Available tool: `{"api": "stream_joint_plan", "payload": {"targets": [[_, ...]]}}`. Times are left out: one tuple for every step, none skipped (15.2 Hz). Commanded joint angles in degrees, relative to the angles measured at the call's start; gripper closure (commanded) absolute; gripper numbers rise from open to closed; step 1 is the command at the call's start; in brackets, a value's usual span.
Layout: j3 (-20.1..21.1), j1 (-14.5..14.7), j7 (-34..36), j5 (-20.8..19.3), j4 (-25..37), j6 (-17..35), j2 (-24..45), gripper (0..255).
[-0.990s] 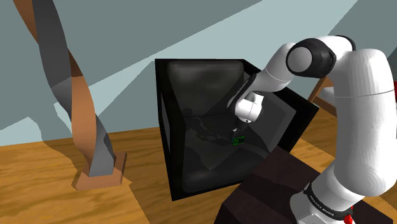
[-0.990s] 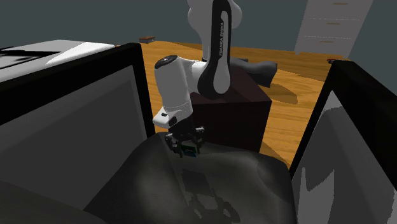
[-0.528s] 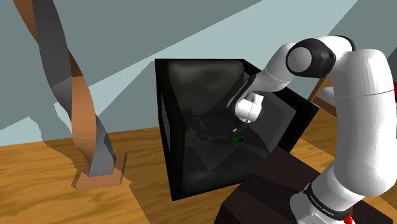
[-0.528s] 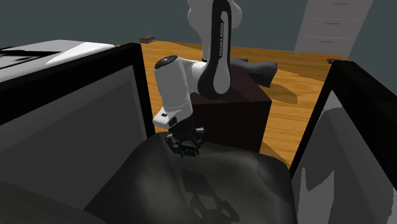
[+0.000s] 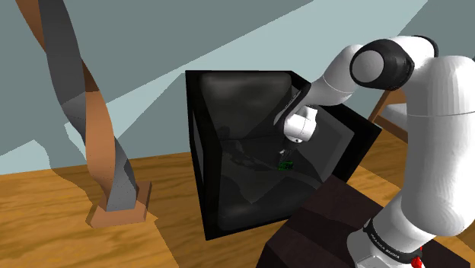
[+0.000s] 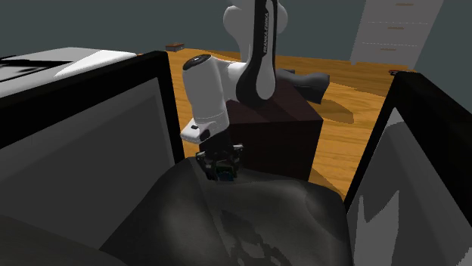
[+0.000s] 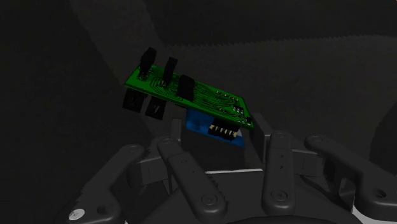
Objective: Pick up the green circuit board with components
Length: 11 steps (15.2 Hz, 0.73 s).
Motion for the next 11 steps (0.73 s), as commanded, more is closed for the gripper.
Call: {"api": "stream_joint_plan", "payload": {"targets": [[-1.0, 0.7, 1.1, -1.2, -0.6, -0.9, -1.5, 255], [-1.5, 1.1, 1.6, -1.8, -1.0, -1.4, -2.3, 255], [-2.0, 1.5, 2.2, -2.5, -1.3, -1.8, -3.2, 255], [-2.5, 1.9, 2.8, -3.1, -1.6, -2.3, -4.0, 255], [-3.0, 2.3, 3.5, -3.8, -1.9, -2.8, -4.8, 255], [-3.5, 2.6, 4.1, -4.5, -2.2, -3.2, -5.6, 255], [-4.0, 3.0, 4.7, -5.2, -2.5, -3.7, -6.4, 255], [-4.5, 3.4, 5.3, -5.9, -2.8, -4.2, -7.2, 255], [-5.0, 3.7, 6.0, -6.7, -3.0, -4.7, -8.0, 255], [-5.1, 3.8, 6.1, -6.8, -3.0, -4.7, -8.1, 255], [-5.1, 3.8, 6.1, -6.8, -3.0, -4.7, -8.1, 255]]}}
